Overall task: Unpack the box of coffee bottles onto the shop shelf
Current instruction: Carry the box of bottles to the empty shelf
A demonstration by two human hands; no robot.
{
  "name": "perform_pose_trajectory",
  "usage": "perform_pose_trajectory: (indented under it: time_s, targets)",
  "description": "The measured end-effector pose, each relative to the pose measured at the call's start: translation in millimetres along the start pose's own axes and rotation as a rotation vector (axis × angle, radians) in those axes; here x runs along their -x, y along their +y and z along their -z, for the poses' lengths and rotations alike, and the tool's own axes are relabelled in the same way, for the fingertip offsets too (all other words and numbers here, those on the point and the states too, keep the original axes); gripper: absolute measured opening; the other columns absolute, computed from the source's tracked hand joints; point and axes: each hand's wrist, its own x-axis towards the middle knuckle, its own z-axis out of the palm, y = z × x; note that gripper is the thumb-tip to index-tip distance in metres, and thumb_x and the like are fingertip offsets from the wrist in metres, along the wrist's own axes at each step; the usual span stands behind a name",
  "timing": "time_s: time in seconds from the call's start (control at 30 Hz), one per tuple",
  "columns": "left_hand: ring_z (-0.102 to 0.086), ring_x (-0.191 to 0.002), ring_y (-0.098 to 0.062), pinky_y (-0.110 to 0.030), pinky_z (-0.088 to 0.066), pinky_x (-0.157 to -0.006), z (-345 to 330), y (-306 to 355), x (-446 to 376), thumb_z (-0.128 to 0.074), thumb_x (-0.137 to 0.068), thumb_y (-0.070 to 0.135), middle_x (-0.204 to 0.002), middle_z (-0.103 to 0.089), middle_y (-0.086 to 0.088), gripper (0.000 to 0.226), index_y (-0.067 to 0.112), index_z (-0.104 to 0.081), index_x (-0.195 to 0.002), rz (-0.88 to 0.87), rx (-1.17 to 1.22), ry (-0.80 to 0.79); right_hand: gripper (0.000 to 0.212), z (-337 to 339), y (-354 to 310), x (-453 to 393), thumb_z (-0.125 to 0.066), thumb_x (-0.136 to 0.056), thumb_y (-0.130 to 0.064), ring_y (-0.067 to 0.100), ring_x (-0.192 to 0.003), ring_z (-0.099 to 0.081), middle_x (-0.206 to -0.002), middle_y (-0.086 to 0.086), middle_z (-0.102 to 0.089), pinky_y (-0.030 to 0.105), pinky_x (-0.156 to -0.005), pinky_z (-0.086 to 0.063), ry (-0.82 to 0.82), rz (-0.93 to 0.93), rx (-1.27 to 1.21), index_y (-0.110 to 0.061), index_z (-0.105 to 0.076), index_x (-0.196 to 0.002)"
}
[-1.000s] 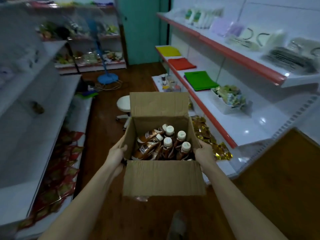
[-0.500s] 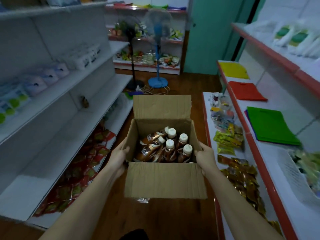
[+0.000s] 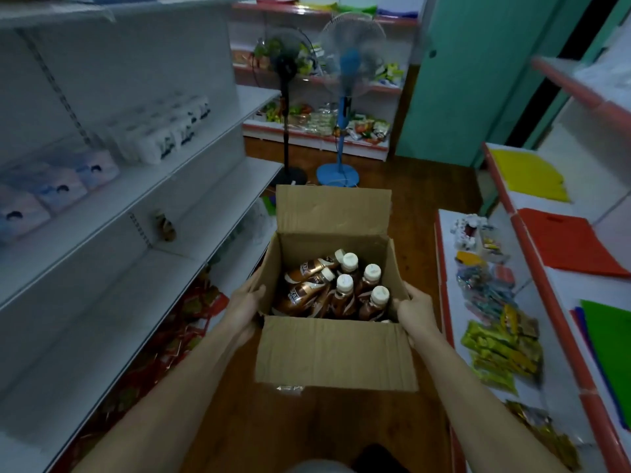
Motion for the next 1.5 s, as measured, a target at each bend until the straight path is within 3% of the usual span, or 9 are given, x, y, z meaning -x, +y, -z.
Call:
perform_pose_trajectory:
  time_s: [0.13, 0.3, 0.47, 0.7, 0.9, 1.03, 1.13, 1.37, 1.5]
  targets:
    - [-0.061, -0.098, -0.023, -0.037, -0.053, -0.072, -16.5, 25.2, -82.9, -0.033, -0.103, 0.007, -0.124, -0.055, -0.009, 0.048, 0.029, -0.037, -0.146, 0.023, 0.041, 0.058, 0.047, -23.8, -22.2, -92.6, -0.053, -0.088, -0.003, 0.021, -0.113, -0.062, -0.123, 0.001, -0.068, 0.047, -0.099, -0.051, -0.02, -0.026, -0.009, -0.022, -0.061, -0.13]
    - [-0.064, -0.095, -0.025, -0.038, -0.054, -0.071, -31.0, 44.8, -180.6, -0.035, -0.102, 0.006, -0.124, -0.058, -0.012, 0.049, 0.029, -0.038, -0.145, 0.046, 0.096, 0.192, 0.043, -56.8, -47.8, -214.8, -0.053, -0.084, -0.007, 0.014, -0.094, -0.066, -0.089, -0.017, -0.069, 0.042, -0.092, -0.055, -0.113, -0.044, 0.064, -0.046, -0.071, -0.08]
    - [-0.062, -0.104, -0.029, -0.041, -0.055, -0.08, -27.0, 65.8, -254.5, -0.038, -0.101, 0.007, -0.132, -0.052, -0.012, 0.05, 0.032, -0.039, -0.145, 0.022, 0.135, 0.336, 0.054, -99.1, -81.5, -309.4, -0.052, -0.086, -0.002, 0.014, -0.094, -0.066, -0.087, -0.018, -0.069, 0.045, -0.094, -0.054, -0.244, -0.044, 0.108, -0.05, -0.069, -0.068]
    - [-0.061, -0.103, -0.021, -0.043, -0.048, -0.096, 22.1, 80.7, -343.5, -0.041, -0.101, 0.01, -0.132, -0.055, -0.006, 0.045, 0.027, -0.041, -0.143, 0.01, 0.158, 0.498, 0.052, -196.2, -104.4, -414.8, -0.053, -0.084, -0.003, 0.019, -0.097, -0.069, -0.094, -0.008, -0.075, 0.051, -0.092, -0.055, -0.416, -0.023, 0.209, -0.052, -0.071, -0.078]
    - [-0.063, -0.106, -0.017, -0.034, -0.053, -0.086, 71.4, 80.8, -411.8, -0.038, -0.102, 0.01, -0.12, -0.064, 0.003, 0.042, 0.032, -0.051, -0.136, 0.012, 0.269, 0.539, 0.058, -276.3, -101.7, -476.1, -0.05, -0.087, 0.005, 0.01, -0.099, -0.067, -0.097, -0.016, -0.072, 0.04, -0.093, -0.055, -0.48, -0.061, 0.226, -0.049, -0.071, -0.089]
    - [-0.06, -0.114, -0.028, -0.045, -0.05, -0.094, 90.1, 78.6, -444.5, -0.04, -0.102, 0.012, -0.13, -0.06, -0.005, 0.043, 0.033, -0.049, -0.139, 0.033, 0.355, 0.599, 0.059, -308.9, -105.1, -513.0, -0.048, -0.086, 0.005, 0.013, -0.11, -0.065, -0.111, -0.013, -0.071, 0.04, -0.098, -0.053, -0.541, -0.039, 0.271, -0.041, -0.065, -0.12]
    - [-0.064, -0.105, -0.023, -0.04, -0.053, -0.086, 87.9, 81.2, -467.0, -0.039, -0.102, 0.01, -0.122, -0.064, -0.004, 0.043, 0.031, -0.049, -0.138, 0.038, 0.395, 0.659, 0.059, -328.7, -108.4, -545.9, -0.048, -0.084, 0.004, 0.013, -0.11, -0.066, -0.113, -0.012, -0.072, 0.041, -0.097, -0.053, -0.589, -0.04, 0.298, -0.038, -0.065, -0.12]
    - [-0.063, -0.108, -0.023, -0.042, -0.053, -0.089, 63.4, 57.7, -521.0, -0.039, -0.102, 0.011, -0.117, -0.065, 0.001, 0.044, 0.039, -0.05, -0.135, 0.059, 0.403, 0.846, 0.043, -370.3, -96.8, -639.7, -0.054, -0.086, 0.001, 0.02, -0.107, -0.068, -0.108, -0.004, -0.075, 0.043, -0.094, -0.055, -0.759, -0.038, 0.43, -0.027, -0.072, -0.114]
    - [-0.063, -0.108, -0.021, -0.04, -0.051, -0.092, 33.3, 18.5, -572.7, -0.038, -0.102, 0.008, -0.117, -0.065, 0.0, 0.043, 0.026, -0.048, -0.139, 0.053, 0.452, 0.98, 0.053, -401.4, -55.5, -720.9, -0.045, -0.085, 0.007, 0.018, -0.11, -0.066, -0.114, -0.002, -0.072, 0.045, -0.099, -0.052, -0.898, 0.001, 0.561, -0.025, -0.069, -0.12]
